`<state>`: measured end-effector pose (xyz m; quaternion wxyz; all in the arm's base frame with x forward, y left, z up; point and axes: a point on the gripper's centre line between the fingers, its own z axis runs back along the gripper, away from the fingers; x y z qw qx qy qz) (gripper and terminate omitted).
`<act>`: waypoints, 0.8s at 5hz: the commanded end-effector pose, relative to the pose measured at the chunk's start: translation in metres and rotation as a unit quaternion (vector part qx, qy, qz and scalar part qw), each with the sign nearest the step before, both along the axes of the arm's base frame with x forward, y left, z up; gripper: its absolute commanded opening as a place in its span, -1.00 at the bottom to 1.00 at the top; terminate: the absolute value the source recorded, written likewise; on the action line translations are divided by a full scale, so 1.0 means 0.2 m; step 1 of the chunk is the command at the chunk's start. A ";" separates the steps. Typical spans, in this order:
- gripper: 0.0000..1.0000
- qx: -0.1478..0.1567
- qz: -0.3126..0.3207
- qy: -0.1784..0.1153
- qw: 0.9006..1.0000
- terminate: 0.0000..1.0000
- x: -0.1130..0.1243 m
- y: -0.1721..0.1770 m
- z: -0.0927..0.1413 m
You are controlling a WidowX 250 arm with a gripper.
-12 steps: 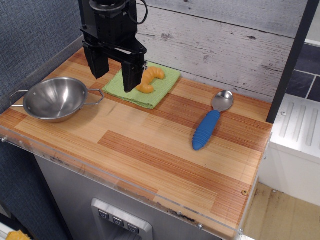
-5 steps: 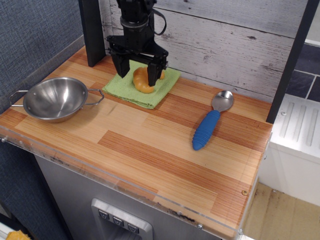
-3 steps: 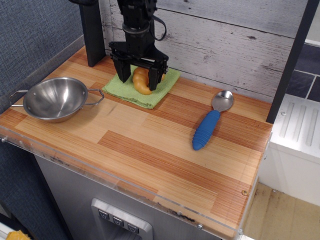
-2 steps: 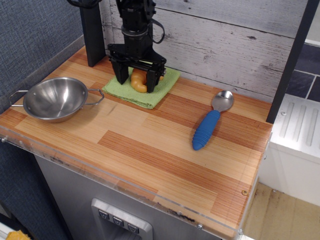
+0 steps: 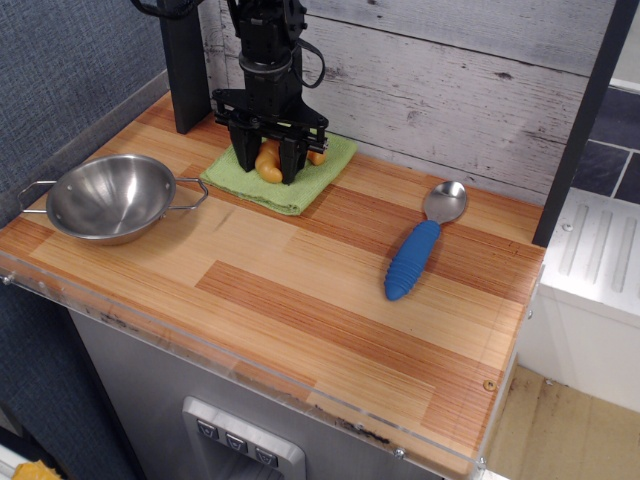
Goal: Move the croissant to the lower right corner in front of spoon
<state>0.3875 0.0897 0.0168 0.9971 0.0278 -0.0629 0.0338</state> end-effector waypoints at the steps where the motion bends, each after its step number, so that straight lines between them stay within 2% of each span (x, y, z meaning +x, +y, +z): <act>1: -1.00 -0.006 -0.017 -0.088 0.996 -1.00 -0.04 -0.07 0.38; 2: -1.00 0.003 -0.030 -0.119 0.992 -1.00 -0.17 -0.17 0.55; 3: -1.00 -0.007 -0.068 -0.117 0.991 -1.00 -0.37 -0.36 0.60; 4: -1.00 -0.015 -0.113 -0.091 0.989 -1.00 -0.59 -0.57 0.53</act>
